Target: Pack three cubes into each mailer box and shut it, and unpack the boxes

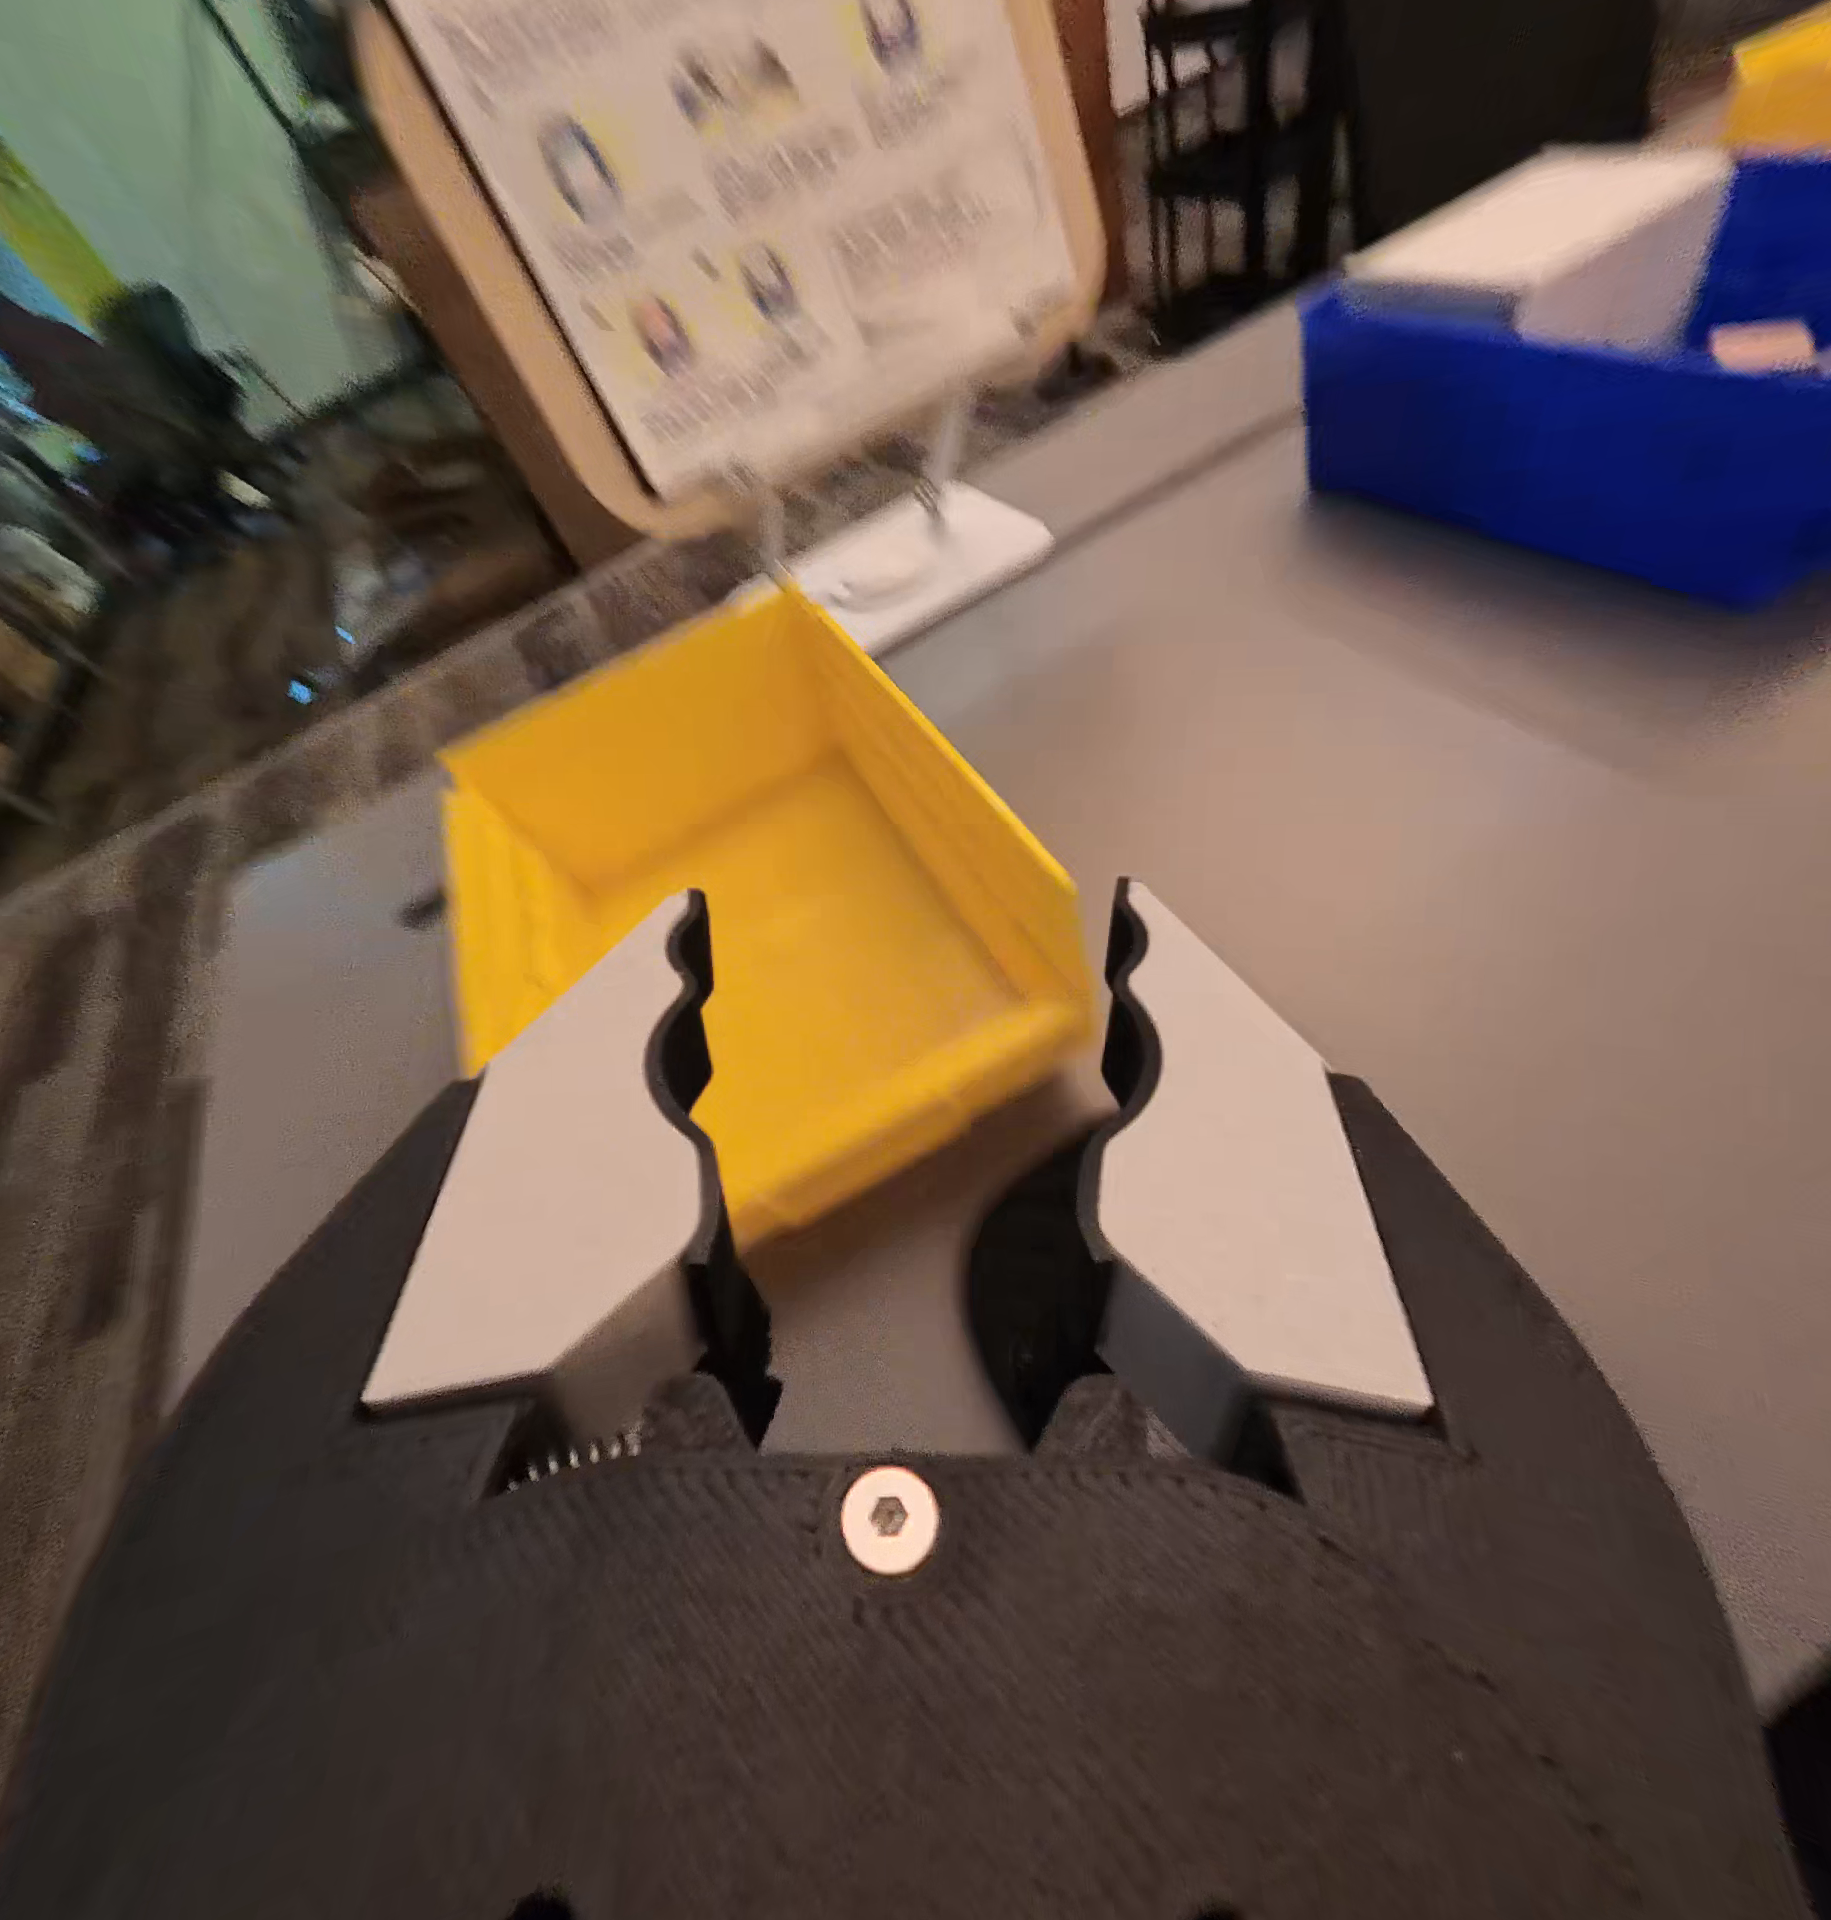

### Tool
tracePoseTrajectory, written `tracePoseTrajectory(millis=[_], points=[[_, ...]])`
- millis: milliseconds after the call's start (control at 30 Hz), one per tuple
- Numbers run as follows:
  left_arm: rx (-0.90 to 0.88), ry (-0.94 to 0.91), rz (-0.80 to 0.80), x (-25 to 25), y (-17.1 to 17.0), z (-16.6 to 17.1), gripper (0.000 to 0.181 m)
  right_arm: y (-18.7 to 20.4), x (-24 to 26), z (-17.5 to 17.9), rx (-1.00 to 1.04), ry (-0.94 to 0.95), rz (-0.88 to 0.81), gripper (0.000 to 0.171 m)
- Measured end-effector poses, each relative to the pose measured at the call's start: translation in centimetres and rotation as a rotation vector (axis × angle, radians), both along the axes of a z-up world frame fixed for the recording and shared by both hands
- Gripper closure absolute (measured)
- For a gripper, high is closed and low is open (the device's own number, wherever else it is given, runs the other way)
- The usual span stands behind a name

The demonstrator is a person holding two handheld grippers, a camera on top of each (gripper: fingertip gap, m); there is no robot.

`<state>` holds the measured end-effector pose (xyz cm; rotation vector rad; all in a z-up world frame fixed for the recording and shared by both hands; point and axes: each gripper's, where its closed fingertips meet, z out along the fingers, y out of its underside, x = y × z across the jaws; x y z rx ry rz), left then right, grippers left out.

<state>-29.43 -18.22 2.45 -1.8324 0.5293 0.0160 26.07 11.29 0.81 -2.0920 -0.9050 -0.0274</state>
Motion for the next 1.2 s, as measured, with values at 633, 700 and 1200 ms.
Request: tracePoseTrajectory(millis=[633,700,1200], points=[[-0.263,0.199,0.665,-15.0,17.9,1.7,0.100,-3.4,7.1,-10.4,-0.533,0.072,-0.545,0.087],[-0.360,0.169,0.690,-17.3,18.1,-1.1,0.098,-3.4,6.5,-10.6,-0.554,0.111,-0.521,0.096],[-0.731,0.013,0.670,-19.9,15.6,-10.9,0.109,-4.6,2.7,-14.7,-0.849,0.121,-0.508,0.166]])
